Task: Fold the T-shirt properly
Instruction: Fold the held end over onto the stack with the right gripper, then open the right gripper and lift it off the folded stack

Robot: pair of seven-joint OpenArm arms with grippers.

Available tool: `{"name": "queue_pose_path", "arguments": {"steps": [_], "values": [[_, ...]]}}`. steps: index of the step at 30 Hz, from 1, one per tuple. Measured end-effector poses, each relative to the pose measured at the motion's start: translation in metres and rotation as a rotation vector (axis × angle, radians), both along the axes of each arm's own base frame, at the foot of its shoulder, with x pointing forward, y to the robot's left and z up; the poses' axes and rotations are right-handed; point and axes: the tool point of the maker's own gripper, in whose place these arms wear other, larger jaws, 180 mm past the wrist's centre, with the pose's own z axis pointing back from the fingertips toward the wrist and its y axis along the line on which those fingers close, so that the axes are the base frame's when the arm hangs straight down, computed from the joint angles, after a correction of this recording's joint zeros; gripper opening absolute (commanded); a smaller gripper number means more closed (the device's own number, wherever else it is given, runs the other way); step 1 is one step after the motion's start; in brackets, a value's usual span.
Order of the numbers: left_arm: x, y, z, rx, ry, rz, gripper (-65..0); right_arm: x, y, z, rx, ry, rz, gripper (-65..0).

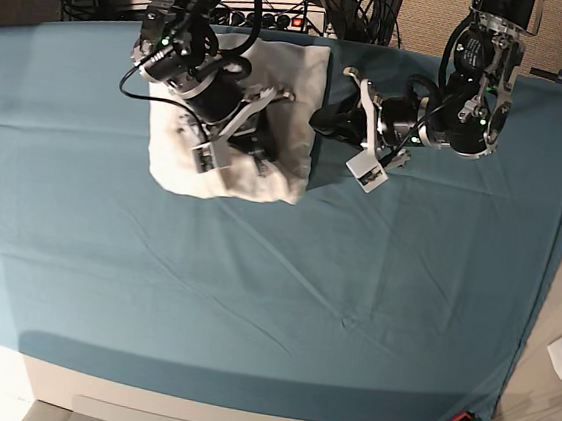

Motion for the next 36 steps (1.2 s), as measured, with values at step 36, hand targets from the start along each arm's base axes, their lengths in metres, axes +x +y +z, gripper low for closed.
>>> {"name": "queue_pose_path", "arguments": {"steps": [36], "values": [[-0.066, -0.010, 0.115, -0.198, -0.226, -0.139, -65.0, 0.001, -0.192, 0.091, -0.269, -0.227, -0.607, -65.0]]}}
